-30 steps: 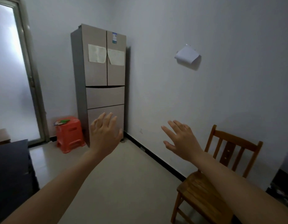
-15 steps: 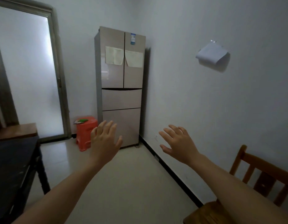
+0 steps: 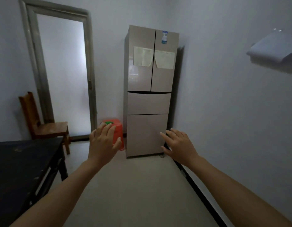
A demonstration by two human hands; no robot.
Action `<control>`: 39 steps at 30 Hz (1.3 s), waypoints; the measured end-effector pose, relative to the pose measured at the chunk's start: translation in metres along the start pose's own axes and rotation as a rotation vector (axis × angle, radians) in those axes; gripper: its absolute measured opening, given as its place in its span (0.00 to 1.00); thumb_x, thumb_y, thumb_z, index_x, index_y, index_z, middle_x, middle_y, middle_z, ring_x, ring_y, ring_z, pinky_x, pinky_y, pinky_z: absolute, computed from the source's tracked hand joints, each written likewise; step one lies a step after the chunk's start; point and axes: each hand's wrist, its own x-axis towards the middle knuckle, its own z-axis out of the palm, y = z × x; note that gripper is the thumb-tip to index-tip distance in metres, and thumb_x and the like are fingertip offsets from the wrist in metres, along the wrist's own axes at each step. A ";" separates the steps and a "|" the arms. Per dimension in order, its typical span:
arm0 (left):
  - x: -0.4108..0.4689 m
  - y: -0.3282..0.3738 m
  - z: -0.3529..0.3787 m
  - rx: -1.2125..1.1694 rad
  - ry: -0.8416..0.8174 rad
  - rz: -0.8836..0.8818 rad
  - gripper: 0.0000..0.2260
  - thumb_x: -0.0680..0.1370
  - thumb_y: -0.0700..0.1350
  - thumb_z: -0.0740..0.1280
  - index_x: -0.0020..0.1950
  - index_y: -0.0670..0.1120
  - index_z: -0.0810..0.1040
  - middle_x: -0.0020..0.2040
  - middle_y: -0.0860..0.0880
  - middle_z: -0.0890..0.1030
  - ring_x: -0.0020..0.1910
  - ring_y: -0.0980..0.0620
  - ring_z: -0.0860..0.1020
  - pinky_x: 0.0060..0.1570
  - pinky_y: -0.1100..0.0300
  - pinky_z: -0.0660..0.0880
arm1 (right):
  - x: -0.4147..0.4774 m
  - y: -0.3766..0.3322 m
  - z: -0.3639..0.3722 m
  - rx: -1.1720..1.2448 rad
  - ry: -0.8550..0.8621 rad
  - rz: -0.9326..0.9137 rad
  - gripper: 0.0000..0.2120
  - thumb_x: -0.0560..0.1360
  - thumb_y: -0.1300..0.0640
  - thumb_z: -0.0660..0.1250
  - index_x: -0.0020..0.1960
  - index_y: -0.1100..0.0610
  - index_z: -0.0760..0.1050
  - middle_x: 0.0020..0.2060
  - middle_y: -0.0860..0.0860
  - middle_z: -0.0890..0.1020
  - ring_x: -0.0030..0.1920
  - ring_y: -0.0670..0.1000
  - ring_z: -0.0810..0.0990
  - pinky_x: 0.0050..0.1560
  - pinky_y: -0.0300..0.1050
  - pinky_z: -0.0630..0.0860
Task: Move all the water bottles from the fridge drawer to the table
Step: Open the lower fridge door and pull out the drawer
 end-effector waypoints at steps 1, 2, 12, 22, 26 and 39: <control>0.011 -0.006 0.007 -0.005 0.001 -0.002 0.30 0.72 0.57 0.50 0.60 0.38 0.75 0.61 0.38 0.76 0.64 0.38 0.71 0.61 0.42 0.65 | 0.013 0.003 0.007 0.014 -0.023 -0.012 0.24 0.65 0.53 0.76 0.58 0.60 0.78 0.52 0.60 0.82 0.54 0.61 0.80 0.49 0.57 0.78; 0.022 -0.012 0.012 -0.005 0.006 -0.005 0.29 0.72 0.57 0.50 0.60 0.38 0.75 0.60 0.38 0.76 0.64 0.38 0.71 0.61 0.42 0.66 | 0.024 0.008 0.013 0.016 -0.044 -0.025 0.24 0.69 0.52 0.73 0.62 0.60 0.75 0.57 0.61 0.79 0.59 0.62 0.77 0.55 0.58 0.75; 0.121 -0.053 0.092 -0.075 0.030 -0.032 0.32 0.72 0.59 0.48 0.65 0.40 0.71 0.66 0.40 0.72 0.67 0.42 0.67 0.64 0.44 0.63 | 0.124 0.066 0.096 -0.064 -0.145 -0.045 0.27 0.76 0.48 0.63 0.71 0.58 0.64 0.68 0.59 0.69 0.70 0.58 0.65 0.68 0.54 0.63; 0.225 -0.064 0.193 -0.053 -0.038 -0.095 0.30 0.72 0.57 0.49 0.68 0.42 0.68 0.69 0.42 0.68 0.70 0.45 0.64 0.65 0.47 0.63 | 0.212 0.150 0.198 -0.085 0.082 -0.123 0.30 0.52 0.52 0.82 0.52 0.60 0.81 0.47 0.60 0.84 0.48 0.59 0.83 0.42 0.56 0.80; 0.285 -0.065 0.217 -0.069 0.001 -0.137 0.28 0.72 0.55 0.54 0.67 0.40 0.69 0.68 0.41 0.70 0.68 0.43 0.66 0.65 0.46 0.63 | 0.259 0.185 0.243 -0.043 0.119 -0.152 0.27 0.54 0.51 0.82 0.51 0.59 0.82 0.46 0.59 0.84 0.47 0.58 0.83 0.42 0.54 0.80; 0.380 -0.142 0.307 0.033 -0.014 -0.268 0.22 0.77 0.50 0.62 0.68 0.43 0.68 0.70 0.42 0.68 0.70 0.44 0.64 0.66 0.46 0.62 | 0.371 0.206 0.385 0.060 0.088 -0.173 0.28 0.55 0.50 0.81 0.52 0.57 0.81 0.48 0.57 0.84 0.49 0.56 0.83 0.45 0.52 0.80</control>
